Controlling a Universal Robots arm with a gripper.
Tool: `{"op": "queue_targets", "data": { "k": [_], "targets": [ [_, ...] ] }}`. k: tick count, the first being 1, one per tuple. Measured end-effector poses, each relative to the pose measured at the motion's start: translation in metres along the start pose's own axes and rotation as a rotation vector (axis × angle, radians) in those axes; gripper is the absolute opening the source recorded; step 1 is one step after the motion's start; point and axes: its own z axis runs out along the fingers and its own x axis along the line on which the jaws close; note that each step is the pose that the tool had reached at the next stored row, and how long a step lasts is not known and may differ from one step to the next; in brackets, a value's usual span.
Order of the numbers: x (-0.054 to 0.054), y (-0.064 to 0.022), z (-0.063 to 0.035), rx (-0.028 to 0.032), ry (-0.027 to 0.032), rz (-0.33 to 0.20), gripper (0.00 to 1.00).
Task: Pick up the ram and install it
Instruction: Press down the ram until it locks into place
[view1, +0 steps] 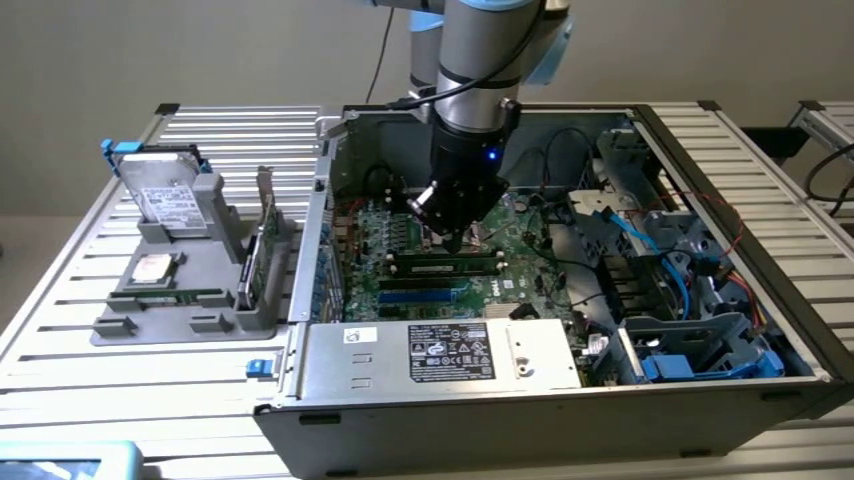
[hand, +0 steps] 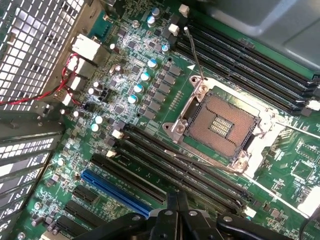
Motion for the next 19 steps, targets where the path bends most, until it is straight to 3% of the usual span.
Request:
{"op": "queue_targets", "data": {
  "k": [10,13,14,19],
  "targets": [
    [0.0,0.0,0.0,-0.0063,0.0034,0.099,0.11],
    [0.0,0.0,0.0,-0.0056,0.0057,0.13,0.11],
    [0.0,0.0,0.0,-0.0036,0.0072,0.138,0.11],
    [-0.0001,0.0,0.0001,0.0188,0.0164,0.174,0.11]
  ]
}}
